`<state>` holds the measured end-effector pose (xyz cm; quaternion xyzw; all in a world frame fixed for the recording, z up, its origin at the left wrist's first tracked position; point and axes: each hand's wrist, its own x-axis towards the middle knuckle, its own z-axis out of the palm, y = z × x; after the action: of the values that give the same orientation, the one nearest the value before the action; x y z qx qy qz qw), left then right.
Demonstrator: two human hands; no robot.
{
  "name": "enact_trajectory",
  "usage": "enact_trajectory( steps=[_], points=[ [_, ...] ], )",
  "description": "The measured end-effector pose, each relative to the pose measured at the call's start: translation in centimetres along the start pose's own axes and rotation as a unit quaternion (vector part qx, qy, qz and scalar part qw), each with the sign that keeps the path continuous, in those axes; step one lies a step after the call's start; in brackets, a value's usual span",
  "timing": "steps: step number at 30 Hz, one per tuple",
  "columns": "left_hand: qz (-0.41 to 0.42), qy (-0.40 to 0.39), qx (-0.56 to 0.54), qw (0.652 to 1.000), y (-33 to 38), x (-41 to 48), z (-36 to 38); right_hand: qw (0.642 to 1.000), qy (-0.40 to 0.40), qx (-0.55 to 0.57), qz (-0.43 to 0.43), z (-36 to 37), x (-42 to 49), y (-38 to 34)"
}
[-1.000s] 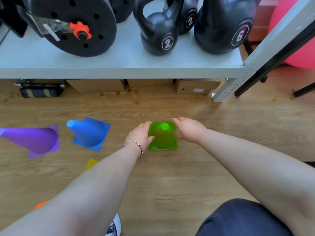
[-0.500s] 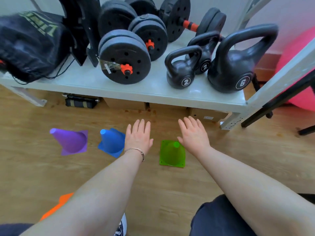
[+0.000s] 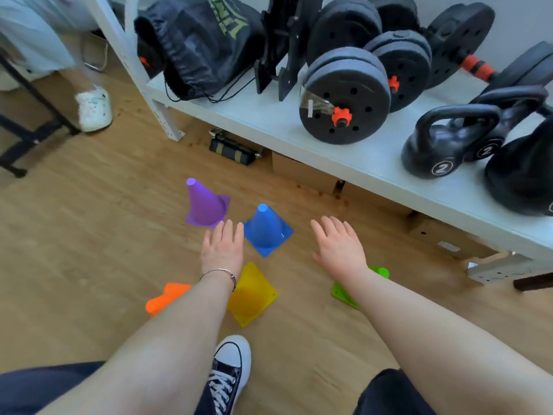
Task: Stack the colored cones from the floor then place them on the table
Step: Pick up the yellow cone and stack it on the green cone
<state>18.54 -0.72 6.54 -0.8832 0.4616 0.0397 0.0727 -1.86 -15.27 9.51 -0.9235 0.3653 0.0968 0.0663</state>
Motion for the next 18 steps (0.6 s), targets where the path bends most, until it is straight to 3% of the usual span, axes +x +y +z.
enact_trajectory(
  steps=[6, 10, 13, 18],
  points=[
    [-0.058, -0.050, -0.018, 0.997, -4.0, -3.2, 6.0, 0.989, -0.114, 0.016, -0.093, 5.3, 2.1, -5.3],
    [-0.102, -0.145, -0.071, 0.981, -4.5, -5.5, 10.1, 0.967, -0.199, 0.010, -0.158, 9.1, 4.1, -8.0],
    [-0.085, -0.200, -0.129, 0.968, -4.0, -6.6, 12.4, 0.955, -0.229, 0.005, -0.188, 11.1, 5.4, -9.5],
    [-0.117, -0.218, -0.212, 0.946, -2.9, -7.5, 13.5, 0.946, -0.243, -0.009, -0.213, 12.3, 6.4, -10.4]
  ],
)
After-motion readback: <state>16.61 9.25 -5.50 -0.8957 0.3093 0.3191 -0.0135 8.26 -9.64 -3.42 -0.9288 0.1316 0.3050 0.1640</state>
